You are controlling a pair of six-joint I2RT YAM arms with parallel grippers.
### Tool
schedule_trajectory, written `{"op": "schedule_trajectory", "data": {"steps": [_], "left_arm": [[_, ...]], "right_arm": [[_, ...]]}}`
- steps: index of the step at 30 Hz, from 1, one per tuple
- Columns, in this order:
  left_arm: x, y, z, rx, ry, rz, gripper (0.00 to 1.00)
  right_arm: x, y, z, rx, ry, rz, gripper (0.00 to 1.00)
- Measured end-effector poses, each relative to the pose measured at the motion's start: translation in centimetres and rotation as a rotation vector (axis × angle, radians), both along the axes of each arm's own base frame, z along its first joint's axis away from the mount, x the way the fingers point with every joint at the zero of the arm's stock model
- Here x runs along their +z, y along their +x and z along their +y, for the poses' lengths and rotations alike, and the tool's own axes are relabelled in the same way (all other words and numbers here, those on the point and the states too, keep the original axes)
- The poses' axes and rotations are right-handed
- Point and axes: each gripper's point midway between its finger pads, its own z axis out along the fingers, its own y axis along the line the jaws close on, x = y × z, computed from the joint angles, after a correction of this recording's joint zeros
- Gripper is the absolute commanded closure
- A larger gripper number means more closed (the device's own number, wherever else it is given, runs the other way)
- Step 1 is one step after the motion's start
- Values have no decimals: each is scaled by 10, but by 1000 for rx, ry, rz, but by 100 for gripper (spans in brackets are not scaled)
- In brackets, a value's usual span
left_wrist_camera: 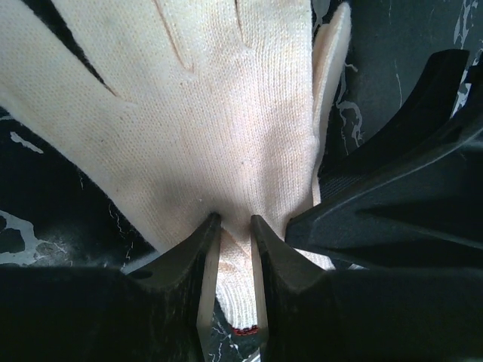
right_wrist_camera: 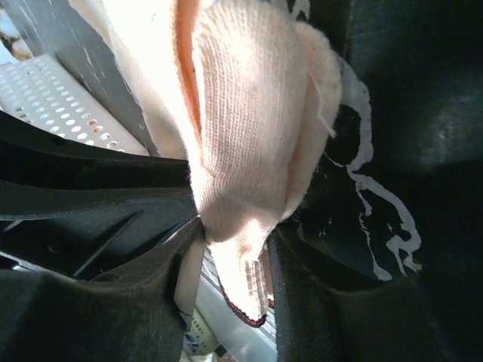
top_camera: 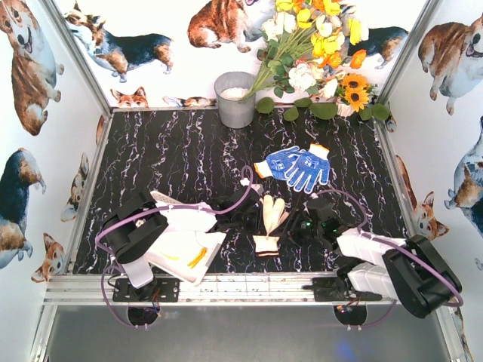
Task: Put the gloves into the storage basket
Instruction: Pick up the glove from the center of the board.
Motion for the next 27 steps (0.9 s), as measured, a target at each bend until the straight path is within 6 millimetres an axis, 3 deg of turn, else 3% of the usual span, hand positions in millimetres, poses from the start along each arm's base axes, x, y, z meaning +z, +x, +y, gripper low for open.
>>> {"op": "schedule_trajectory", "data": {"steps": [3,8,13,14,18,27], "left_arm": [[0,0,0,6,-1,3,81],[4,0,3,22,18,-7,66],[23,4,13,81,44,-29,55],[28,5,15,100,42,-30,54],[39,4,17,170,13,0,50],[13,-17,24,262,-24,150,49]], "right_arm": [[-4,-2,2,8,0,17,86],[-8,-5,2,7,1,45,86],[-8,-9,0,9,-5,63,86],[-8,-11,-1,9,-8,68,100],[-8,-12,-5,-13,-31,74,100],[-8,-12,-11,-40,-58,68,100]]}}
